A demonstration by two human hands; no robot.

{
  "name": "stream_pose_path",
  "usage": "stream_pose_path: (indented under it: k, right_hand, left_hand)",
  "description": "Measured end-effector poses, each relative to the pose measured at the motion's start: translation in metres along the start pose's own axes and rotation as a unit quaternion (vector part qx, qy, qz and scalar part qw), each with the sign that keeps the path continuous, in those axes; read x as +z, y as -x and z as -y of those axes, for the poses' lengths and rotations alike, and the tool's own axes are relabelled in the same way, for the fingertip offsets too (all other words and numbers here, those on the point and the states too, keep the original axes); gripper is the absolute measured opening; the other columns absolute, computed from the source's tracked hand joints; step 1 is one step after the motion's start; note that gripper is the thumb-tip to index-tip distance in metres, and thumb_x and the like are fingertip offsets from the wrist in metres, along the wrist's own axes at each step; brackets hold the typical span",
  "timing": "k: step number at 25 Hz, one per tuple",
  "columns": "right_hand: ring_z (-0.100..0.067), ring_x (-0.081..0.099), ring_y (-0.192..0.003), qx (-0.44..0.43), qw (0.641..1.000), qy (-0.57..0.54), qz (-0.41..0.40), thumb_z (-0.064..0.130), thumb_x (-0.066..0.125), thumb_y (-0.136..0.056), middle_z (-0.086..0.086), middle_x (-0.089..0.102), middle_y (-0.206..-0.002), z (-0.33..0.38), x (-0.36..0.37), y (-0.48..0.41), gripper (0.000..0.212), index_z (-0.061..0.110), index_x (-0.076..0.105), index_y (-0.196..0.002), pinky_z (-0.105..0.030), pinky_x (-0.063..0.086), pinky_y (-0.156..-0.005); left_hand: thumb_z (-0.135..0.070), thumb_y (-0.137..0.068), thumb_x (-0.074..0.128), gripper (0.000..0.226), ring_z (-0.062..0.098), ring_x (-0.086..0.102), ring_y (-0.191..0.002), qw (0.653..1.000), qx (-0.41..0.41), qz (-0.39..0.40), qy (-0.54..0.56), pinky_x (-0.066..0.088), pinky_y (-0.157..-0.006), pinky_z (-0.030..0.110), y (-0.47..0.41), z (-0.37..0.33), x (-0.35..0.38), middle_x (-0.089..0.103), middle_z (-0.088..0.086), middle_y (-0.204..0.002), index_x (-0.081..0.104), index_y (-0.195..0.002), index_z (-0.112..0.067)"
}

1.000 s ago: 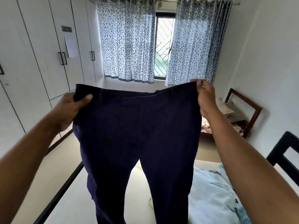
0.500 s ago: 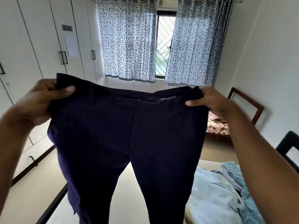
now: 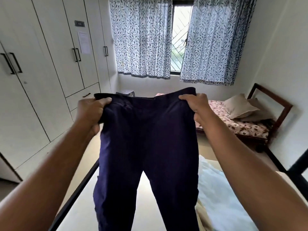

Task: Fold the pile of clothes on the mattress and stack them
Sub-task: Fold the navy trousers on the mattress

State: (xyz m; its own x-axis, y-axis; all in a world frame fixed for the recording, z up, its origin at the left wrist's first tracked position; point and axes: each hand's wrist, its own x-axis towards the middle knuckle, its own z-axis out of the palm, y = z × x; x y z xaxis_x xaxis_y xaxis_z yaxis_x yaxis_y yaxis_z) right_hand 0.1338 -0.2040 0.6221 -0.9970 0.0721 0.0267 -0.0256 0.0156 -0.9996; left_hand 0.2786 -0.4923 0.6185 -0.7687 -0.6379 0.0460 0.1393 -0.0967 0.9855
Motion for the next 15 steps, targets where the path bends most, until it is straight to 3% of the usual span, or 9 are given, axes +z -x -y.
stream_pose_path:
  k: [1,3,5,6,9,12,15]
  right_hand:
    - [-0.033,0.077,-0.079,-0.031,0.999,-0.003,0.008,0.017,0.09,-0.069,-0.014,0.079,-0.087,-0.001,0.008,0.011,0.024,0.008,0.079,-0.088,-0.057,0.064,-0.075]
    - [-0.024,0.077,-0.077,-0.14,0.989,0.046,0.017,0.03,0.092,-0.069,-0.004,0.079,-0.08,0.001,0.026,0.037,0.025,0.014,0.079,-0.083,-0.045,0.065,-0.073]
    - [-0.015,0.068,-0.067,-0.245,0.961,0.124,0.013,0.04,0.091,-0.073,0.0,0.075,-0.073,-0.001,0.044,0.065,0.029,0.016,0.075,-0.078,-0.033,0.053,-0.063]
    - [-0.013,0.061,-0.061,-0.284,0.945,0.16,0.003,0.041,0.09,-0.075,0.0,0.072,-0.069,-0.004,0.051,0.078,0.03,0.016,0.073,-0.075,-0.033,0.046,-0.06]
    - [-0.015,0.057,-0.062,-0.329,0.92,0.209,0.026,0.03,0.079,-0.087,-0.001,0.066,-0.066,-0.015,0.059,0.102,0.021,0.012,0.073,-0.078,-0.034,0.036,-0.06]
    - [-0.015,0.059,-0.067,-0.358,0.893,0.257,0.089,0.018,0.067,-0.092,-0.001,0.07,-0.073,-0.028,0.043,0.11,0.012,0.012,0.076,-0.086,-0.031,0.036,-0.063]
    - [-0.008,0.051,-0.055,-0.379,0.87,0.281,0.141,0.008,0.059,-0.09,0.003,0.061,-0.062,-0.037,0.031,0.119,0.017,0.009,0.066,-0.075,-0.024,0.033,-0.056]
  left_hand:
    - [-0.01,-0.087,0.078,0.009,0.024,0.066,-0.074,1.0,0.023,0.019,-0.005,0.056,-0.066,0.035,0.014,0.0,0.007,0.071,0.012,-0.085,0.073,-0.08,-0.01]
    - [-0.013,-0.089,0.077,0.004,0.023,0.065,-0.066,0.995,0.077,0.054,-0.03,0.054,-0.053,0.03,0.036,0.0,0.023,0.074,0.016,-0.085,0.077,-0.086,-0.009]
    - [-0.019,-0.086,0.079,0.012,0.026,0.067,-0.059,0.987,0.122,0.065,-0.084,0.057,-0.047,0.038,0.054,0.002,0.041,0.076,0.019,-0.081,0.078,-0.084,-0.007]
    - [-0.022,-0.084,0.078,0.016,0.029,0.069,-0.056,0.982,0.132,0.067,-0.116,0.06,-0.049,0.046,0.062,0.003,0.049,0.076,0.019,-0.077,0.078,-0.082,-0.006]
    - [-0.012,-0.089,0.071,0.014,0.028,0.074,-0.055,0.969,0.138,0.096,-0.179,0.064,-0.061,0.052,0.083,0.011,0.062,0.075,0.013,-0.066,0.076,-0.077,-0.007]
    - [-0.007,-0.093,0.067,0.013,0.028,0.076,-0.061,0.966,0.126,0.124,-0.189,0.064,-0.069,0.055,0.089,0.019,0.06,0.076,0.01,-0.068,0.077,-0.085,-0.006]
    - [-0.006,-0.095,0.064,0.015,0.022,0.076,-0.059,0.95,0.163,0.141,-0.227,0.065,-0.065,0.048,0.096,0.025,0.058,0.077,0.008,-0.071,0.078,-0.09,-0.006]
